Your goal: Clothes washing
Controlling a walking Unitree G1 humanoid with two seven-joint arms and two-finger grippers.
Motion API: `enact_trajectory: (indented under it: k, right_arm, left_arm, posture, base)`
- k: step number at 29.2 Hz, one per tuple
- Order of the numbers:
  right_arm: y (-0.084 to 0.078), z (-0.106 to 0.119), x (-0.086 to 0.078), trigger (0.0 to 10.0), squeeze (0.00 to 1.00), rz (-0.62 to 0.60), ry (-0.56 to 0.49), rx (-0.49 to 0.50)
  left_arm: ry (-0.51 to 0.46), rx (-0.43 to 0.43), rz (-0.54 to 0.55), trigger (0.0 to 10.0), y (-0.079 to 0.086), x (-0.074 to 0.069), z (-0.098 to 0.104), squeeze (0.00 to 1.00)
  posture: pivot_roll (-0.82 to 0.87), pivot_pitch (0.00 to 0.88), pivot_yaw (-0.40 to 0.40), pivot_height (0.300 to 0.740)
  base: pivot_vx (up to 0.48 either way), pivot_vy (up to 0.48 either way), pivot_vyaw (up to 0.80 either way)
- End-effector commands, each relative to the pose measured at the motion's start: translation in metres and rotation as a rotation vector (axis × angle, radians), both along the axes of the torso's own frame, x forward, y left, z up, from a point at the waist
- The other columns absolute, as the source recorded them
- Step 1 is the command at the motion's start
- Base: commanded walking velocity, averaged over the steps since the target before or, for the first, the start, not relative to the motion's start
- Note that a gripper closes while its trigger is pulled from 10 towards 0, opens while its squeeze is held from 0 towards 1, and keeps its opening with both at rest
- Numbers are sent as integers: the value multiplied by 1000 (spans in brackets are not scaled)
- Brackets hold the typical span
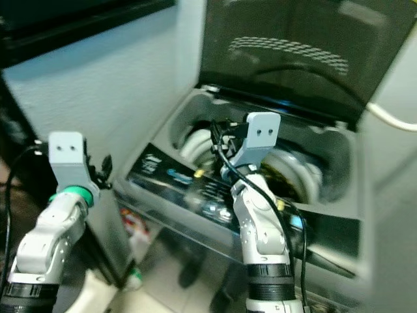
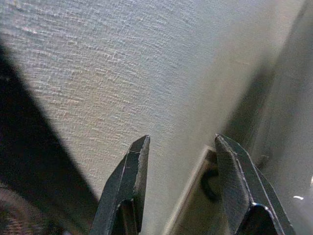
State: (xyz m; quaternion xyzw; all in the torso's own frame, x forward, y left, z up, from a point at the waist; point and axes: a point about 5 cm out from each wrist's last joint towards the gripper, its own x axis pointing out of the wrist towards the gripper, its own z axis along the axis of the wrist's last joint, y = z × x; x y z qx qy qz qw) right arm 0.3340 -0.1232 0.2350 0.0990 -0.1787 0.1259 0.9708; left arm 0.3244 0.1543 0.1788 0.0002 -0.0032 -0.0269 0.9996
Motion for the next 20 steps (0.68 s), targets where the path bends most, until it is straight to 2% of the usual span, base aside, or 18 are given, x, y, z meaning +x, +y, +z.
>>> enact_trajectory:
  k: [1, 3, 6, 7, 8, 9, 10, 12, 15, 16, 17, 18, 20]
  right_arm:
    - [-1, 4, -1, 10000, 0, -15, -19, 6]
    - [-2, 4, -1, 10000, 0, -20, -28, 4]
    - [1, -4, 0, 10000, 0, -12, -13, 6]
    - [1, -4, 0, 10000, 0, -12, -13, 6]
    - [2, -5, 1, 10000, 0, -2, -8, 3]
    - [2, -5, 1, 10000, 0, -2, -8, 3]
    - [1, -6, 2, 10000, 0, 6, -3, 1]
    - [-2, -9, 5, 10000, 0, 13, 13, -1]
    - [-9, -11, 8, 10000, 0, 5, 28, 0]
    - [-18, -13, 10, 10000, 0, -22, 38, 12]
    - [-18, -13, 10, 10000, 0, -22, 38, 12]
    - [-20, -11, 11, 10000, 0, -40, 35, 21]
    - [-23, -10, 12, 10000, 0, -57, 33, 45]
  left_arm:
    - [-69, -36, -124, 10000, -7, -1, 7, 0]
    - [-105, -45, -158, 10000, -7, -3, 10, 0]
    - [-154, -108, -29, 10000, 7, -6, 13, 0]
    - [-154, -108, -29, 10000, 7, -6, 13, 0]
    - [-170, -148, 13, 10000, 9, -7, 13, 0]
    - [-170, -148, 13, 10000, 9, -7, 13, 0]
    - [-203, -195, 33, 10000, 9, -8, 15, 0]
    - [-210, -225, 69, 10000, 5, -7, 11, 0]
    - [-195, -266, 20, 10000, -4, -5, 8, 0]
    - [-102, -224, -78, 10000, -15, -4, 0, 0]
    - [-102, -224, -78, 10000, -15, -4, 0, 0]
    - [-88, -203, -187, 10000, -20, -5, -1, 0]
    - [-34, -97, -253, 10000, -21, -6, -6, 0]
  posture:
    - [64, 37, 44, 740]
    - [67, 33, 40, 740]
    - [80, 28, 12, 740]
    - [80, 28, 12, 740]
    - [77, 27, -1, 740]
    - [77, 27, -1, 740]
    - [81, 52, -12, 740]
    - [83, 44, -14, 740]
    - [75, 41, -6, 740]
    - [74, 55, -3, 740]
    - [74, 55, -3, 740]
    - [58, 58, -5, 740]
    - [73, 59, -9, 740]
  base:
    - [0, 0, 788]
    - [0, 0, 788]
    - [0, 0, 788]
    - [0, 0, 788]
    - [0, 0, 781]
    - [0, 0, 781]
    - [0, 0, 763]
    - [0, 0, 719]
    - [0, 0, 706]
    - [0, 0, 706]
    - [0, 0, 706]
    - [0, 0, 775]
    - [0, 0, 775]
